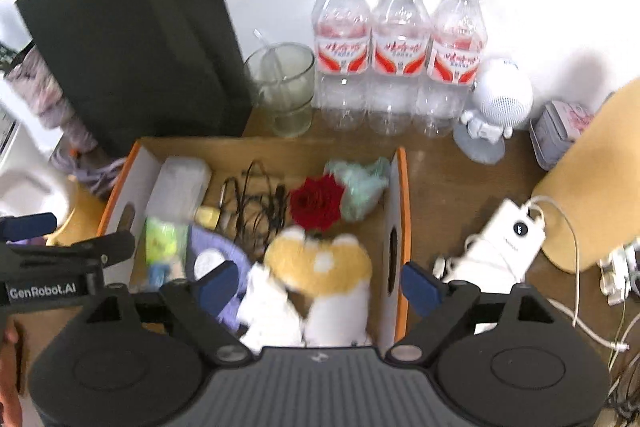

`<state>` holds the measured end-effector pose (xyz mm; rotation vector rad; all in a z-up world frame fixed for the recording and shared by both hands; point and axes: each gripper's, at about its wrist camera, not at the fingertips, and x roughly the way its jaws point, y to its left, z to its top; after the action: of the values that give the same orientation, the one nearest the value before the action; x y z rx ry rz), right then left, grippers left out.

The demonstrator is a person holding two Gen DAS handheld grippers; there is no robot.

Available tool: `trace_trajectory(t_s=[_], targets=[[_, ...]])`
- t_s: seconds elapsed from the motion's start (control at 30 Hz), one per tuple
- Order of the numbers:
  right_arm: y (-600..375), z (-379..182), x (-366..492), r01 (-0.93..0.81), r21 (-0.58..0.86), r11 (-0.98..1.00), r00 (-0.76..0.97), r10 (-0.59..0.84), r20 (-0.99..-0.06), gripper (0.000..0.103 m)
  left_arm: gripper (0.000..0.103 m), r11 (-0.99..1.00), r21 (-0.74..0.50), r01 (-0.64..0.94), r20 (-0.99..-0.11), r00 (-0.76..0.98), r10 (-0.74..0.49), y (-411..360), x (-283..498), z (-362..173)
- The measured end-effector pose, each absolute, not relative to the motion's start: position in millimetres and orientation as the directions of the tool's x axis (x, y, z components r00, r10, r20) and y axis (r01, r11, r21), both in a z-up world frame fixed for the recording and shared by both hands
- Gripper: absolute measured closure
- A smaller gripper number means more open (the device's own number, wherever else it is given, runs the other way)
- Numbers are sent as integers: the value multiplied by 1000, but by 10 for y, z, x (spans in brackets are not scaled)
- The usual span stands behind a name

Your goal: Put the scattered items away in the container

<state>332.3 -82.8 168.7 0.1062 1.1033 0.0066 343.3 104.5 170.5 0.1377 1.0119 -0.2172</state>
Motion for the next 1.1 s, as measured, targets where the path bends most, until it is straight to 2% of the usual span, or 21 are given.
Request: trace_trajectory(t_s=[0.17,0.37,0.5,0.63,0.73,0.97,1.1], targets=[[-735,1678,3054,49,91,995,484,56,-873,15,0,966,-8,259,-828,540,-152,1158,3152,1752],[-603,1513,2836,44,86,995,536,49,-843,15,0,976,-35,214,-798,583,-157,1265,2959,1520],[-567,1384,2624,56,106,993,626,48,-778,14,0,974,-85,208,-695,688,-208,1377,2696,1365],[-552,1154,2441,72,97,993,681,22,-732,14,0,985,4,173,-609,782,-134,1384,2481,1158],[-568,1034,2303,74,118,990,728,27,-686,14,0,981,16,192,-543,826,-152,1405,2312,1040],[-568,800,1864,34,152,988,876,43,-480,14,0,972,-31,231,-390,893,-225,1517,1977,820],[-549,703,1667,22,137,990,902,40,-431,13,0,972,-41,230,-328,916,-231,1577,1824,735]])
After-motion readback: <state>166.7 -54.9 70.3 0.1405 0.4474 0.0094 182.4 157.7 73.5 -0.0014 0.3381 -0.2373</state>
